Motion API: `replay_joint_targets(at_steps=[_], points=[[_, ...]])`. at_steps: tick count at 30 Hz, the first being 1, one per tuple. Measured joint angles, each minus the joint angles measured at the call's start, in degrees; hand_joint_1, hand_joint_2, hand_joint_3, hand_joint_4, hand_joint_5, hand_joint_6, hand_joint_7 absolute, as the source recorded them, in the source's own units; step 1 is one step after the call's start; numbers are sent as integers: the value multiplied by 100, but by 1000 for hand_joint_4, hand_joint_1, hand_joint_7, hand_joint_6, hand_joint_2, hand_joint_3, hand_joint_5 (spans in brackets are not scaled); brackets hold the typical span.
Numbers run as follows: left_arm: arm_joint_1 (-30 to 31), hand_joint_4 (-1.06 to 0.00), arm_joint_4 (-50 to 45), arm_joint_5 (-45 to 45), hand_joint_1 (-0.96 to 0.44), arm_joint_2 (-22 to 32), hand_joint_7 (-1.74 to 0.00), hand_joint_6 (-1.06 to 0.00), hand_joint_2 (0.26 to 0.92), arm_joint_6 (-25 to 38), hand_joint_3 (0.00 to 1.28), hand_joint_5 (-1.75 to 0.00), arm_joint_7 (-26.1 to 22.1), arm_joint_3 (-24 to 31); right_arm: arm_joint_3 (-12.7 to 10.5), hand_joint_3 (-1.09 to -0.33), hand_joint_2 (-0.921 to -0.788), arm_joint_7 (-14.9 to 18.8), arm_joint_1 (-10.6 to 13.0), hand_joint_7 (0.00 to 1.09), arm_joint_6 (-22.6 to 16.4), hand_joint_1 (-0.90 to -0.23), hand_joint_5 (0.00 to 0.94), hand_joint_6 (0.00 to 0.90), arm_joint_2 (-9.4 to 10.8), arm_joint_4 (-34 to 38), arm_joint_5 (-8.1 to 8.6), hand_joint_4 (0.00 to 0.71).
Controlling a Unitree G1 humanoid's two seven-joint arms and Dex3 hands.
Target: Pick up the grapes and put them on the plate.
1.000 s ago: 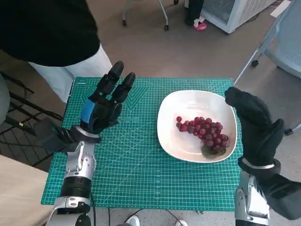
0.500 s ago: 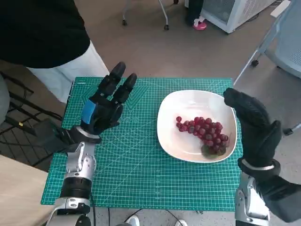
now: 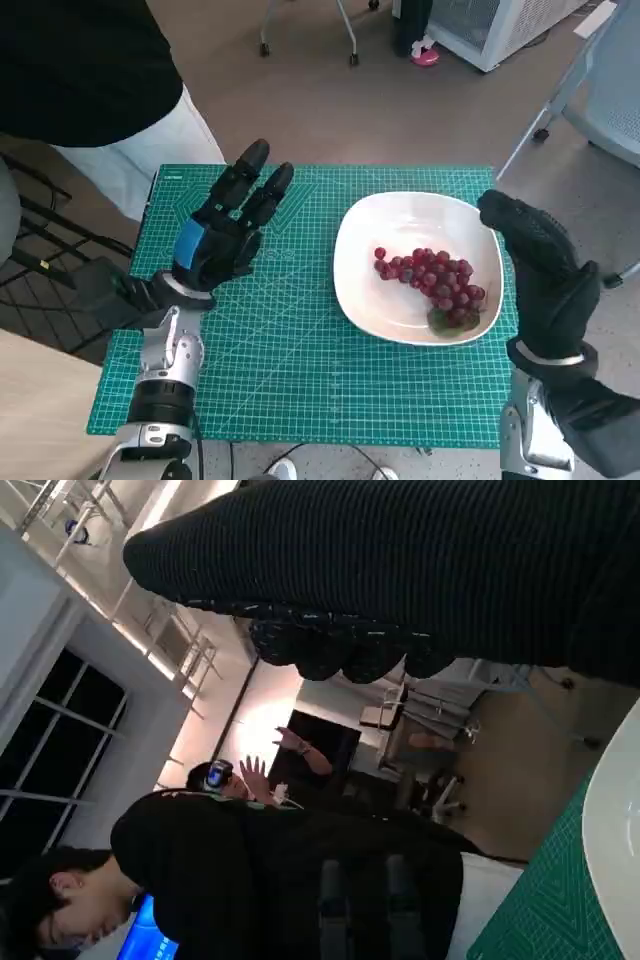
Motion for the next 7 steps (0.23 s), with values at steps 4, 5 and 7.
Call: replay_joint_targets(at_steps=[4, 5, 7], points=[[30, -148, -70, -71, -707, -5, -20, -180, 921, 3, 513, -3, -32, -4, 0, -729, -921, 0, 0, 345, 1, -648, 2, 56, -5, -11, -14, 331], [34, -147, -86, -85, -707, -6, -20, -181, 921, 3, 513, -2, -37, -5, -1, -729, -921, -1, 0, 345, 2, -648, 2, 56, -7, -15, -20, 330], [36, -147, -101, -97, -707, -6, -20, -183, 921, 3, 515, -2, -44, -7, -1, -730, -921, -1, 0, 345, 3, -648, 2, 55, -9, -22, -28, 330]])
